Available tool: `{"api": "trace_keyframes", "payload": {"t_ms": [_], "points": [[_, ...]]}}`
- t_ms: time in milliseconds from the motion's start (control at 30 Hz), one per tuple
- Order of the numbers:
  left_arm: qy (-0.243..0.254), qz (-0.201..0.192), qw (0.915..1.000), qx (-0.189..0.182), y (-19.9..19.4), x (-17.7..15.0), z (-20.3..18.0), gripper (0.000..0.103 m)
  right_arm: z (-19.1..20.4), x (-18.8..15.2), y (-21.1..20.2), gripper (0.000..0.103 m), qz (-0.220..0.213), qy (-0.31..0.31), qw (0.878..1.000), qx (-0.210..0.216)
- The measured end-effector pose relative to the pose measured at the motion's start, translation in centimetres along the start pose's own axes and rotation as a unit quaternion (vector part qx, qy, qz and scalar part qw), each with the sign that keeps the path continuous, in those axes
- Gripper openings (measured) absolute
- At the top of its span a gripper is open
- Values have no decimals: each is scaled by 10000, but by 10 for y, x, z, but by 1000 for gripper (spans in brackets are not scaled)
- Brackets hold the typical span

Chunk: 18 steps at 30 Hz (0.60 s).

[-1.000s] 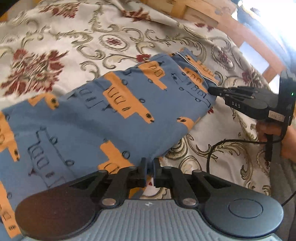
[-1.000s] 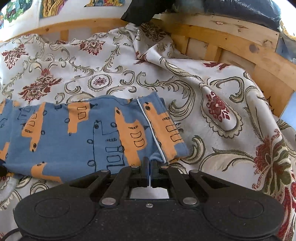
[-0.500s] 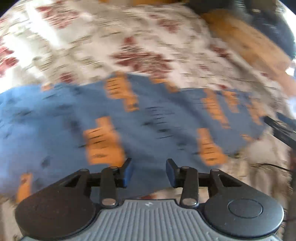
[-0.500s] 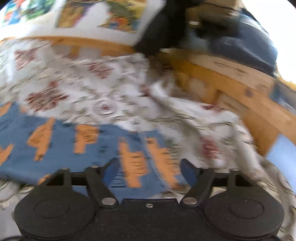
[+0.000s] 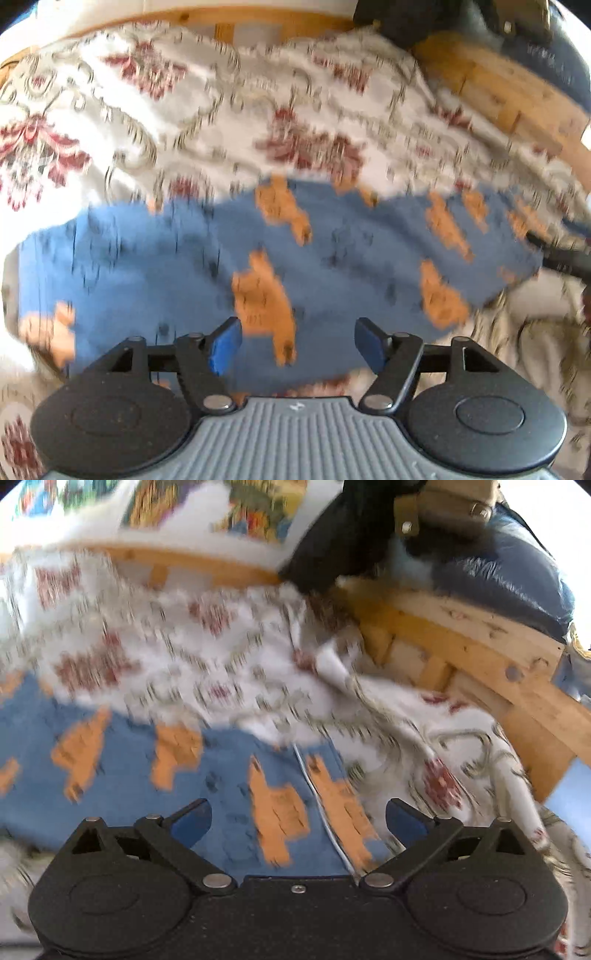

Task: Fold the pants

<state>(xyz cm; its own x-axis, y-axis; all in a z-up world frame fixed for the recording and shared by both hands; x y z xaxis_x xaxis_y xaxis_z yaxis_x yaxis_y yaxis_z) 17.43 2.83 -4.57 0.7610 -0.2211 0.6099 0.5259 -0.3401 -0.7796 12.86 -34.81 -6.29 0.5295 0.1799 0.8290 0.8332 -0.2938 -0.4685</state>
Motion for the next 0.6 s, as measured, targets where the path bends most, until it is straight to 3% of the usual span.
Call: {"api": "trace_keyframes", "payload": {"t_ms": [133, 233, 300, 367, 467, 600], "points": [[-343, -142, 9991, -201, 10, 43, 3, 83, 12, 14, -3, 101, -657, 152, 9957, 635], [-869, 16, 9952, -440, 26, 77, 11, 85, 28, 17, -4, 101, -922, -111, 9928, 759], [-1443, 187, 9878, -547, 42, 94, 22, 85, 37, 17, -1, 101, -1029, -261, 9910, 810], [-2227, 404, 9718, -665, 63, 106, 33, 82, 47, 16, -2, 101, -1138, -425, 9889, 859], [-3303, 506, 9384, -876, 89, 110, 45, 79, 57, 16, 2, 101, -1250, -665, 9852, 967], [-4016, 1131, 9088, -13, 119, 89, 51, 54, 59, 16, 7, 100, -1223, -680, 9839, 1114]]}}
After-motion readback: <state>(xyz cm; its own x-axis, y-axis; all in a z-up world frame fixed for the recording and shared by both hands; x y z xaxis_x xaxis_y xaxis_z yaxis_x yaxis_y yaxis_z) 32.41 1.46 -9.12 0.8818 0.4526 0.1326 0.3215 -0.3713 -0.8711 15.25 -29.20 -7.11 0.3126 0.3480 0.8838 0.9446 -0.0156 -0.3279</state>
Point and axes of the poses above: each gripper's, at about its wrist camera, not at the fingertips, and y roughly the way its jaws point, z to its left, x to its top, the point moved 5 cm from there along y, roughly the way its jaws point, and after that the axes turned 1 degree about -x, right-handed, at the moved point
